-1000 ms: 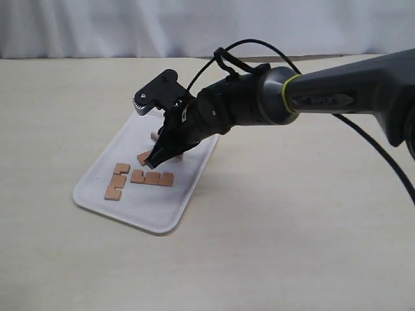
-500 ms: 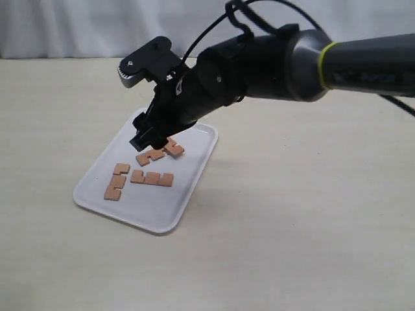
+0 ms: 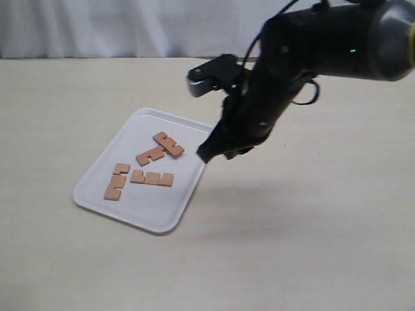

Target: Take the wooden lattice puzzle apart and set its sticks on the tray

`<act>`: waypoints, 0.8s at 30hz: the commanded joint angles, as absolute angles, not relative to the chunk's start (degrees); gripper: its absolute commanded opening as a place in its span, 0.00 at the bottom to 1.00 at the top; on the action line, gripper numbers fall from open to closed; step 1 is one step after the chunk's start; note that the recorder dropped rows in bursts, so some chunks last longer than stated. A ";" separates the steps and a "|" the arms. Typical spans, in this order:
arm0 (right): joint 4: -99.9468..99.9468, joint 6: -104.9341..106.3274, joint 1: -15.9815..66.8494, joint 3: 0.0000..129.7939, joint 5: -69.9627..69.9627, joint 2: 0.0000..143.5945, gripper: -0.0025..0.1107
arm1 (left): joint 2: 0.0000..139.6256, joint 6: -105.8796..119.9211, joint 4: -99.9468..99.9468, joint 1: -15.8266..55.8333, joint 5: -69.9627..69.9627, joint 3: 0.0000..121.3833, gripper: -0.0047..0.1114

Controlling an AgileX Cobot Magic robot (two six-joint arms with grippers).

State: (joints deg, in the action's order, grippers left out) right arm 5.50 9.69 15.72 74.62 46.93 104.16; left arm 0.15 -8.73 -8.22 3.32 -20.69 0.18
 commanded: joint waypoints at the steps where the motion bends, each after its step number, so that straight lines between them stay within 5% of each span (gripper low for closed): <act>1: 5.54 7.37 6.09 66.60 44.49 94.04 0.06 | 0.00 -8.66 -8.33 3.75 -20.33 0.00 0.04; 11: -8.65 -7.35 -18.76 42.46 26.14 60.02 0.06 | 0.00 -8.66 -8.33 3.75 -20.33 0.00 0.04; 24: -8.44 -9.75 -9.24 20.61 2.72 18.00 0.06 | 0.00 -8.66 -8.33 3.75 -20.33 0.00 0.04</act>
State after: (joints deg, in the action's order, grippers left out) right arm -8.12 -9.47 -9.56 22.88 5.82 23.81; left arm 0.15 -8.73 -8.22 3.35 -20.69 0.18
